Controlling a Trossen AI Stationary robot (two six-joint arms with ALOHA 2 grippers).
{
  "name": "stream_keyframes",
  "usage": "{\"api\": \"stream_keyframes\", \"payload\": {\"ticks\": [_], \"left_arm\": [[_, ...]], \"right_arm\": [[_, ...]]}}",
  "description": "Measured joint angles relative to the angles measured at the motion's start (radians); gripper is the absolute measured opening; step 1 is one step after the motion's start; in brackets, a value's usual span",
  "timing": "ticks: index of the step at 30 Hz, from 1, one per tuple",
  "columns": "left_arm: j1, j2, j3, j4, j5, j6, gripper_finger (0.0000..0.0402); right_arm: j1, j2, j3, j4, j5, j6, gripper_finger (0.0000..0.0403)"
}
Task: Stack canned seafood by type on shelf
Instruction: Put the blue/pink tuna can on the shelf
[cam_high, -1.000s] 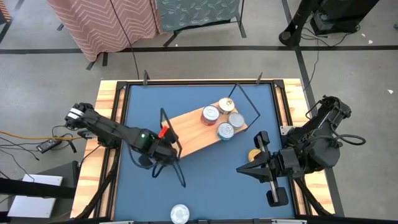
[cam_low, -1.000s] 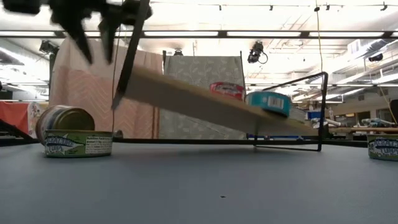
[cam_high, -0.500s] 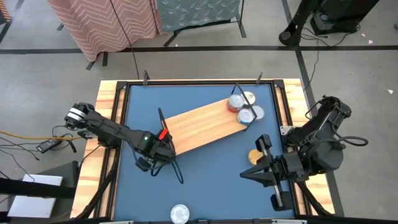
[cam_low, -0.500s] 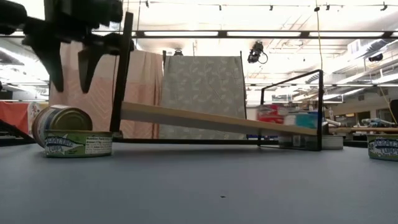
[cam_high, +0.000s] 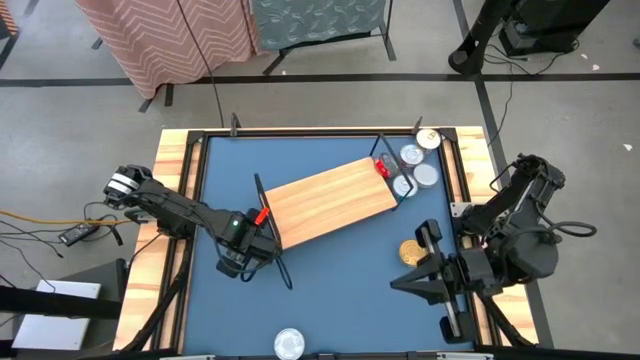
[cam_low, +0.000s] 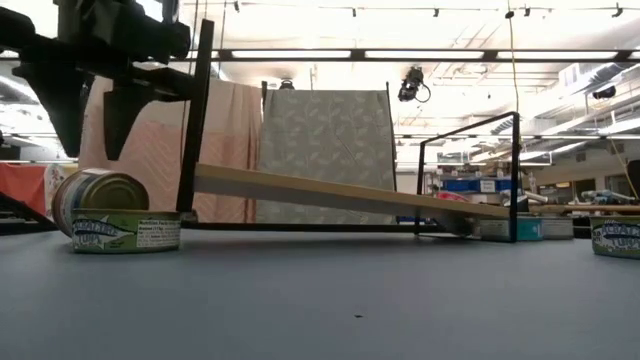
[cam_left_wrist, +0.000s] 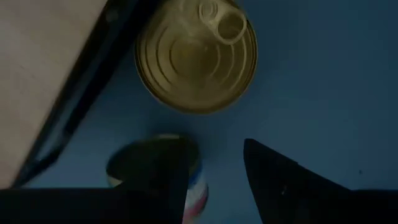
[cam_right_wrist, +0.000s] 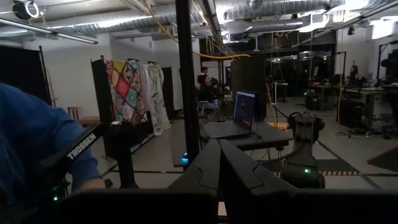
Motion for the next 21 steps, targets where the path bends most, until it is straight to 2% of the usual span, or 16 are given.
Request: {"api": "stream_keyframes", "payload": {"ticks": [9, 15, 18, 21], "left_arm": [[-0.001, 0.0, 0.0, -0.094, 0.134, -0.097, 0.0157], [-0.008, -0.007, -0.003, -0.208, 0.127, -0.128, 0.0157], [-0.02, -0.068, -0.027, -0.248, 0.095, -0.128, 0.0157], [-0.02, -0.156, -0.076, -0.212, 0.076, -0.156, 0.0157]], "right_arm": [[0.0, 0.0, 0.0, -0.004, -0.001, -0.009, 0.0014], [0.0, 0.0, 0.0, -0.005, -0.002, -0.009, 0.0014], [0.0, 0.0, 0.0, -0.004, -0.001, -0.007, 0.0014], [0.0, 0.0, 0.0, -0.008, -0.002, -0.008, 0.0014]]}}
